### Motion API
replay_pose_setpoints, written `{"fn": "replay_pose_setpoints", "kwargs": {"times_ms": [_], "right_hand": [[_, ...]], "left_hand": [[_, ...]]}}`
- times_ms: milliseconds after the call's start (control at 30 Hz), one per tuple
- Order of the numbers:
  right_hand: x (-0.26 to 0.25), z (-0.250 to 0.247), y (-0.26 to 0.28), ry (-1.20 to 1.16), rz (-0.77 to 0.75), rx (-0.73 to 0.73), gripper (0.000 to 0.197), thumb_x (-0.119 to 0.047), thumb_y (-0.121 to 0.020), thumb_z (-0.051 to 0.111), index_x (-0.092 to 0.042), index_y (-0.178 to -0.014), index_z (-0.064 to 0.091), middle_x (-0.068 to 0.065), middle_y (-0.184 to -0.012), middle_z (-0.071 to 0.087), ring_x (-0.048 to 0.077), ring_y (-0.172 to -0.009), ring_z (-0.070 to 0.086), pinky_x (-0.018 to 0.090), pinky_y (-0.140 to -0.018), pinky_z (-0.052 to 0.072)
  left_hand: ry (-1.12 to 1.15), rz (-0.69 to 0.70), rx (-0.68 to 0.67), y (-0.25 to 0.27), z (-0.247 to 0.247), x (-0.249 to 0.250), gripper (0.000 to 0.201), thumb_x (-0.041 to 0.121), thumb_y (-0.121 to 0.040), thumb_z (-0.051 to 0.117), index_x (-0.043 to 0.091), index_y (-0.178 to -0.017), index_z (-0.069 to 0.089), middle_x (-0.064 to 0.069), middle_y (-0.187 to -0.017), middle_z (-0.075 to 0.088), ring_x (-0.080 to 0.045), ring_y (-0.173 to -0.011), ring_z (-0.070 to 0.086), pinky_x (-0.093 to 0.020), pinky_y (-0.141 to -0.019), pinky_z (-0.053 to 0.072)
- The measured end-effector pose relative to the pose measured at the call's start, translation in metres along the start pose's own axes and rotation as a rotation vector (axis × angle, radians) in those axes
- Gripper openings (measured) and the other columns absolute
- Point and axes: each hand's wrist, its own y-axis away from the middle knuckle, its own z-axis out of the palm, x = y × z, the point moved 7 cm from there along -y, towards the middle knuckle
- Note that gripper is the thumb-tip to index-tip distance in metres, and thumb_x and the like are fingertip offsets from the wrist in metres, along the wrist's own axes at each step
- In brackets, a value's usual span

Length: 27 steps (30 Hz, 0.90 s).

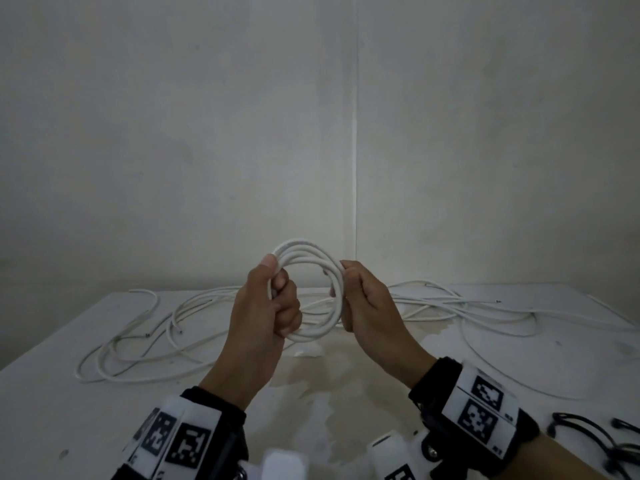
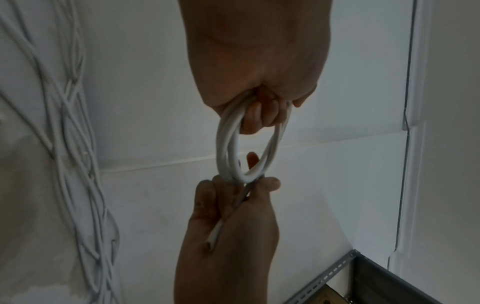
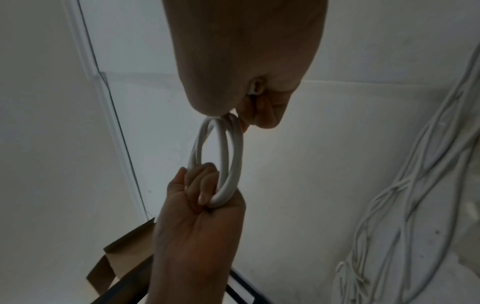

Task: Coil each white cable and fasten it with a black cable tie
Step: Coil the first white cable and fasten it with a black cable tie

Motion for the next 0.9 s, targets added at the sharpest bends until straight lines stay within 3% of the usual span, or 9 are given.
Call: {"fn": "replay_pose_setpoints", "kwargs": {"times_ms": [67, 167, 300, 367, 433, 533, 600, 733, 900], "right_hand": [[-0.002, 0.006, 0.0, -0.102, 0.021, -0.011, 0.032, -0.043, -0.088, 0.03, -0.021, -0.087, 0.053, -0.011, -0.053, 0.048, 0.002, -0.041, 0.032, 0.015, -0.044, 0.029], [-0.009, 0.005, -0.002, -0.014, -0.019, 0.007, 0.019, -0.031, -0.095, 0.033, -0.026, -0.089, 0.051, -0.012, -0.056, 0.054, 0.003, -0.044, 0.037, 0.015, -0.047, 0.032], [-0.013, -0.009, -0.005, 0.225, -0.071, -0.006, 0.019, -0.026, -0.098, 0.034, -0.03, -0.085, 0.048, -0.01, -0.058, 0.045, 0.004, -0.052, 0.041, 0.021, -0.054, 0.035], [-0.011, -0.013, -0.006, 0.314, -0.054, -0.081, 0.017, -0.028, -0.097, 0.034, -0.027, -0.089, 0.049, -0.01, -0.059, 0.045, 0.004, -0.053, 0.042, 0.022, -0.056, 0.036], [-0.01, -0.012, -0.006, 0.387, -0.039, -0.173, 0.017, -0.029, -0.097, 0.035, -0.022, -0.093, 0.05, -0.01, -0.06, 0.046, 0.005, -0.054, 0.043, 0.022, -0.057, 0.035], [-0.011, -0.006, -0.005, 0.491, -0.026, -0.304, 0.016, -0.032, -0.097, 0.037, -0.023, -0.092, 0.049, -0.01, -0.06, 0.046, 0.007, -0.053, 0.042, 0.026, -0.058, 0.036], [-0.013, -0.005, -0.003, 0.531, -0.013, -0.361, 0.018, -0.033, -0.097, 0.036, -0.023, -0.093, 0.05, -0.01, -0.061, 0.046, 0.007, -0.054, 0.041, 0.028, -0.058, 0.036], [-0.017, -0.003, 0.001, 0.619, -0.013, -0.474, 0.015, -0.033, -0.097, 0.036, -0.026, -0.093, 0.049, -0.005, -0.067, 0.05, 0.009, -0.058, 0.043, 0.028, -0.06, 0.036], [-0.019, -0.001, 0.003, 0.551, -0.035, -0.456, 0.022, -0.03, -0.097, 0.038, -0.017, -0.096, 0.056, -0.005, -0.066, 0.05, 0.011, -0.06, 0.045, 0.028, -0.061, 0.038]], "left_hand": [[0.042, 0.01, 0.012, -0.002, 0.0, 0.001, 0.037, 0.032, -0.095, 0.032, 0.016, -0.062, 0.032, 0.01, -0.04, 0.025, -0.002, -0.03, 0.018, -0.015, -0.032, 0.019], [0.073, 0.001, 0.006, -0.003, 0.0, -0.005, 0.038, 0.034, -0.096, 0.032, 0.016, -0.062, 0.034, 0.009, -0.04, 0.026, -0.002, -0.03, 0.02, -0.015, -0.033, 0.021], [0.113, -0.095, -0.08, -0.002, -0.005, -0.021, 0.041, 0.028, -0.095, 0.028, 0.011, -0.063, 0.047, 0.001, -0.044, 0.036, -0.011, -0.037, 0.038, -0.021, -0.043, 0.042], [0.058, -0.177, -0.15, -0.001, -0.009, -0.024, 0.036, 0.022, -0.086, 0.033, 0.006, -0.063, 0.055, -0.005, -0.049, 0.044, -0.02, -0.05, 0.051, -0.025, -0.053, 0.051], [-0.006, -0.251, -0.22, 0.001, -0.008, -0.024, 0.037, 0.026, -0.077, 0.037, 0.003, -0.061, 0.061, -0.009, -0.05, 0.047, -0.025, -0.053, 0.056, -0.028, -0.057, 0.053], [-0.119, -0.317, -0.243, 0.0, -0.006, -0.026, 0.063, 0.048, -0.089, 0.03, 0.004, -0.056, 0.06, -0.006, -0.042, 0.04, -0.021, -0.041, 0.048, -0.032, -0.056, 0.05], [-0.19, -0.353, -0.258, -0.001, -0.003, -0.028, 0.068, 0.058, -0.087, 0.028, 0.005, -0.055, 0.058, -0.004, -0.042, 0.037, -0.018, -0.039, 0.043, -0.029, -0.053, 0.051], [-0.273, -0.43, -0.242, 0.004, -0.001, -0.036, 0.057, 0.047, -0.092, 0.037, 0.006, -0.057, 0.056, 0.0, -0.042, 0.031, -0.013, -0.035, 0.035, -0.026, -0.047, 0.044], [-0.319, -0.255, -0.011, 0.008, -0.004, -0.037, 0.055, 0.041, -0.091, 0.046, 0.017, -0.041, 0.043, 0.004, -0.041, 0.024, -0.01, -0.034, 0.021, -0.017, -0.035, 0.024]]}}
